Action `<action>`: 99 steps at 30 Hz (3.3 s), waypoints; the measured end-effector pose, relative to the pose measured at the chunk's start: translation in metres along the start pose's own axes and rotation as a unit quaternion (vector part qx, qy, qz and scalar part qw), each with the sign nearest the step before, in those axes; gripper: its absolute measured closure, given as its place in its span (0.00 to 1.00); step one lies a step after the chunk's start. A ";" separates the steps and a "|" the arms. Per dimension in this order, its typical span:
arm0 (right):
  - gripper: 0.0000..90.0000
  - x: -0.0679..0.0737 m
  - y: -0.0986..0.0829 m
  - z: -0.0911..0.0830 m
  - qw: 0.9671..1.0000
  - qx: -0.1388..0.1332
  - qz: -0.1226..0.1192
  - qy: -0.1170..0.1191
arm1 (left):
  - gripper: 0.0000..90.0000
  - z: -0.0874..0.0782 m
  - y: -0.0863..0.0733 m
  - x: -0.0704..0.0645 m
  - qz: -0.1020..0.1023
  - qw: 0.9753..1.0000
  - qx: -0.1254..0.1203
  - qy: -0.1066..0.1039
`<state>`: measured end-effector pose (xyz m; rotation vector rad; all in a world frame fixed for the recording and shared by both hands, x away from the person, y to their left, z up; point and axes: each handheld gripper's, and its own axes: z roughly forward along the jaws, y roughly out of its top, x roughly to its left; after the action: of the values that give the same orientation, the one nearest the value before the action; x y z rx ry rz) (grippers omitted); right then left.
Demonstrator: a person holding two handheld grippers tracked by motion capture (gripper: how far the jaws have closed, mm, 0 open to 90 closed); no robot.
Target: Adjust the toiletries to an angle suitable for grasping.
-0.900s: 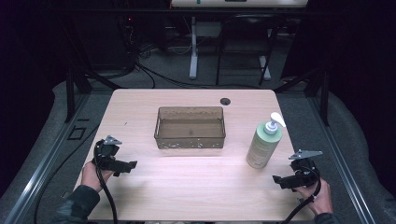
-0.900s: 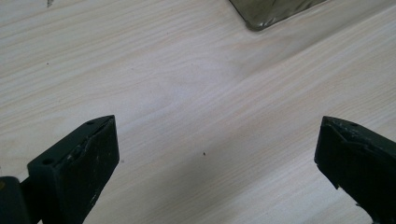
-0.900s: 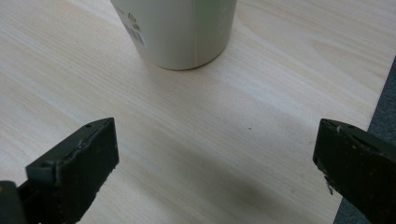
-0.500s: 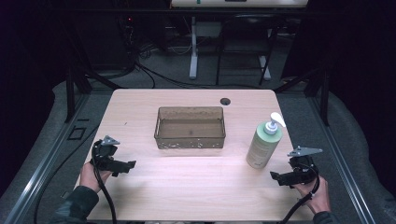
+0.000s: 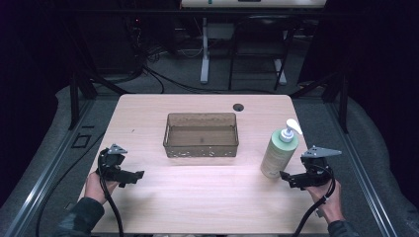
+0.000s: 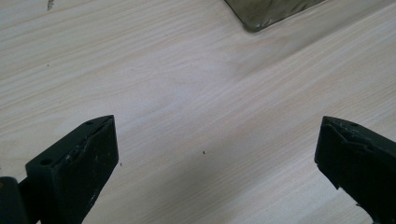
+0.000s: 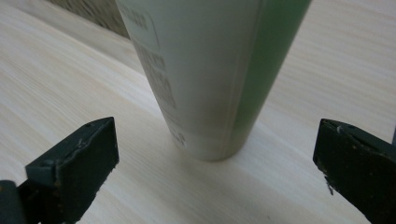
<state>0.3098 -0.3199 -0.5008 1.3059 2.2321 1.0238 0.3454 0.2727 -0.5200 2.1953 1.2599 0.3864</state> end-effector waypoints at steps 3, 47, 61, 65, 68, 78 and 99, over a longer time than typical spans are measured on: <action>0.00 0.003 0.008 -0.001 1.000 -0.021 -0.008 0.001 | 0.00 0.000 0.000 0.000 0.000 1.000 -0.001 -0.001; 0.13 0.010 0.041 0.002 0.992 -0.124 -0.007 -0.024 | 0.00 0.000 -0.001 0.001 0.003 1.000 -0.001 -0.004; 0.13 0.016 0.042 0.003 0.992 -0.124 -0.016 -0.014 | 0.00 0.000 -0.001 0.001 0.002 1.000 -0.001 -0.004; 0.13 0.018 0.042 0.004 0.992 -0.123 -0.018 -0.010 | 0.00 0.000 -0.001 0.000 0.003 1.000 0.002 -0.003; 0.13 0.021 0.042 0.005 0.992 -0.125 -0.023 -0.006 | 0.00 0.001 0.000 -0.001 0.010 1.000 0.004 0.000; 0.13 0.032 0.046 0.009 0.992 -0.121 -0.036 0.010 | 0.00 0.002 0.000 -0.003 0.016 1.000 0.009 -0.004; 0.13 0.056 0.054 0.021 0.990 -0.120 -0.060 0.047 | 0.00 0.000 0.000 -0.004 0.020 1.000 0.004 -0.004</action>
<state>0.3268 -0.2469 -0.4718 1.0292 2.1441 1.2854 0.3431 0.2695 -0.5201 2.2296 1.2155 0.3892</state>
